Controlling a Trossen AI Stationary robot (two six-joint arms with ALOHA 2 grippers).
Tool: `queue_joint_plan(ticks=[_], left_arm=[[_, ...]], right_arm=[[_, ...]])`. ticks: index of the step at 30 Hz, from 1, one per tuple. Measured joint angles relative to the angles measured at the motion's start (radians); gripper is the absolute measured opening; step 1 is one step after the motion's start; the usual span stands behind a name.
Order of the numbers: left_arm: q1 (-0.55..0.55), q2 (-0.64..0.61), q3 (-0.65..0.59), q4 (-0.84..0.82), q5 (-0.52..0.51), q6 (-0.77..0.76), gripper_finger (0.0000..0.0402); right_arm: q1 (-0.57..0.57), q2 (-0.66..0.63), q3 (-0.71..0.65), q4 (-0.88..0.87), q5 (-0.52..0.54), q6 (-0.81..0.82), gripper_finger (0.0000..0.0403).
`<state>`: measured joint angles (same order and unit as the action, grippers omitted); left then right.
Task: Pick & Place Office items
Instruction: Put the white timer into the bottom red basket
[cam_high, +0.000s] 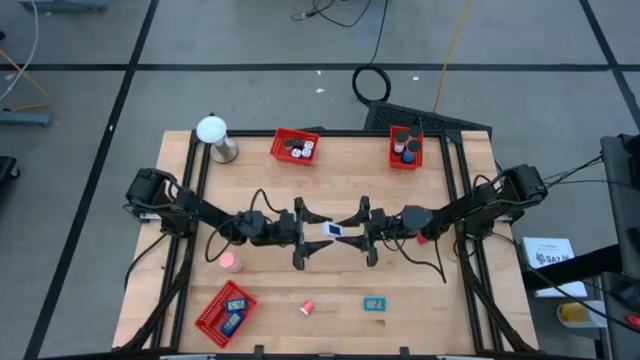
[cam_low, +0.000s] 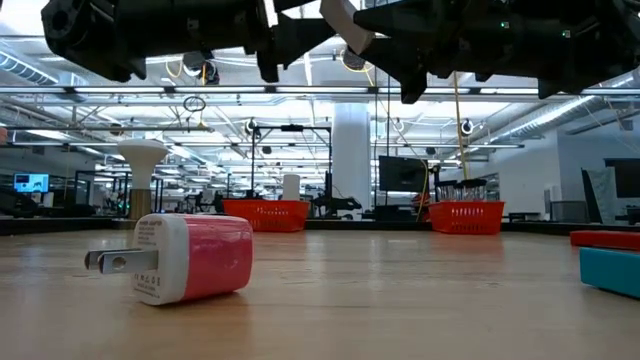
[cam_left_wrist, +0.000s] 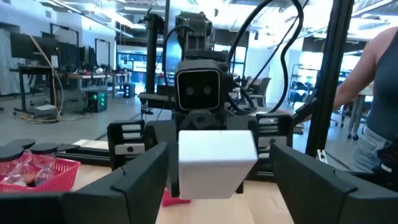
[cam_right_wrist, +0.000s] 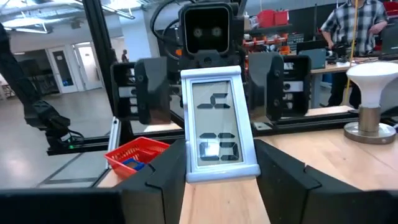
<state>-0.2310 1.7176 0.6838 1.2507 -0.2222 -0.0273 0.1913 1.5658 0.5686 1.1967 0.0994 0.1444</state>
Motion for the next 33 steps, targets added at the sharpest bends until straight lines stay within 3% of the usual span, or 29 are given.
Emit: queue_joint_plan(ticks=[4, 10, 14, 19, 24, 27, 33], left_arm=[[0.000, 0.000, 0.014, 0.001, -0.003, 0.015, 0.0242], [0.000, 0.000, 0.016, 0.000, -0.010, 0.033, 0.0158], [0.000, -0.002, 0.016, 0.004, -0.007, 0.052, 0.0157], [-0.001, -0.074, 0.016, -0.053, -0.019, 0.085, 0.0157], [-0.028, -0.222, 0.015, -0.328, -0.092, 0.108, 0.0157], [-0.061, -0.330, 0.015, -0.535, -0.133, 0.087, 0.0157], [-0.160, -0.490, 0.048, -1.064, -0.154, -0.158, 0.0157]], right_arm=[[0.001, 0.000, 0.000, 0.004, -0.004, -0.007, 0.0158], [0.001, 0.000, 0.000, 0.004, -0.023, -0.013, 0.0156], [0.009, 0.000, 0.000, 0.003, -0.016, -0.026, 0.0166], [0.023, -0.001, 0.000, -0.054, 0.044, -0.057, 0.0218], [0.024, 0.000, 0.000, -0.170, 0.161, -0.091, 0.0265], [0.013, 0.000, 0.000, -0.223, 0.165, -0.115, 0.0272], [0.012, 0.000, 0.000, -0.281, 0.161, -0.154, 0.0213]])
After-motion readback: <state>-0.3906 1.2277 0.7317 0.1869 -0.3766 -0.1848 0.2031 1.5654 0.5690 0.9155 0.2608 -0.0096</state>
